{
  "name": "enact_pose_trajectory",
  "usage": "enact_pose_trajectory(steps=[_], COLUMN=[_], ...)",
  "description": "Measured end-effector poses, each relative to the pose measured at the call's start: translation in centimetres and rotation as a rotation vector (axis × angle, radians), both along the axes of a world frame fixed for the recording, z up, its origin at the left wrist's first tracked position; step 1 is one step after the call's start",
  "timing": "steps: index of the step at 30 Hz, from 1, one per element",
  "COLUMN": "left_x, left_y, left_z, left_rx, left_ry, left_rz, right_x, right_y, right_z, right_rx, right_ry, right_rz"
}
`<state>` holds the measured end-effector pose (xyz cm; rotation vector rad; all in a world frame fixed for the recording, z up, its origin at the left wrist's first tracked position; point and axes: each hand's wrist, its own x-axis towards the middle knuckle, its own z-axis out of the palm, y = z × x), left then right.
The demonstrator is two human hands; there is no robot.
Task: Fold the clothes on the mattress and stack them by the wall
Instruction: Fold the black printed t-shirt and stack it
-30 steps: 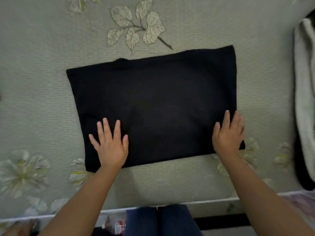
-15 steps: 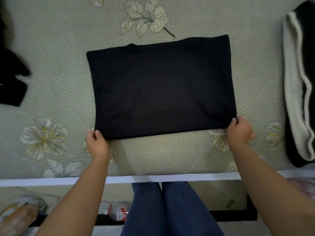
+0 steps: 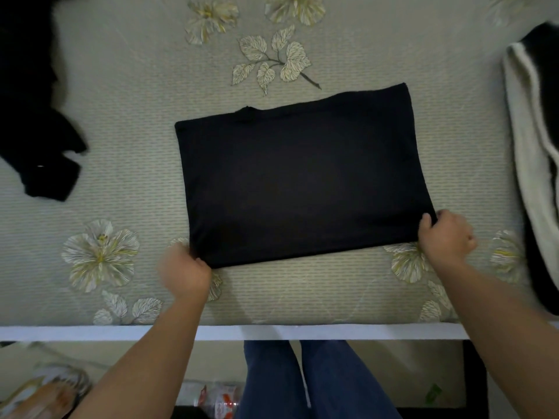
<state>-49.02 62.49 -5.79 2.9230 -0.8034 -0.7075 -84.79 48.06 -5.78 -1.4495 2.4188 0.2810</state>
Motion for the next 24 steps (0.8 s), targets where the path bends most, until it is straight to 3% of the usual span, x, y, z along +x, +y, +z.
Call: enact_pose_trajectory(steps=[3, 13, 18, 21, 24], left_x=[-1.7, -11.0, -18.0, -23.5, -27.3], left_y=[-1.5, -13.1, -20.3, -25.0, -28.8], left_z=[1.1, 2.0, 1.7, 1.0, 0.0], left_rx=[0.009, 0.011, -0.02, 0.027, 0.133], left_ry=[-0.031, -0.005, 0.058, -0.02, -0.096], left_rz=[-0.223, -0.906, -1.23, -1.514, -1.608], right_x=[1.0, 0.4, -1.5, -3.3, -5.4], right_y=[0.6, 0.7, 0.8, 0.8, 0.3], right_z=[0.2, -0.5, -0.8, -1.0, -0.8], right_rx=[-0.002, 0.105, 0.196, 0.208, 0.185], right_ry=[-0.062, -0.27, -0.341, -0.329, -0.301], right_rz=[0.016, -0.281, -0.235, -0.174, -0.131])
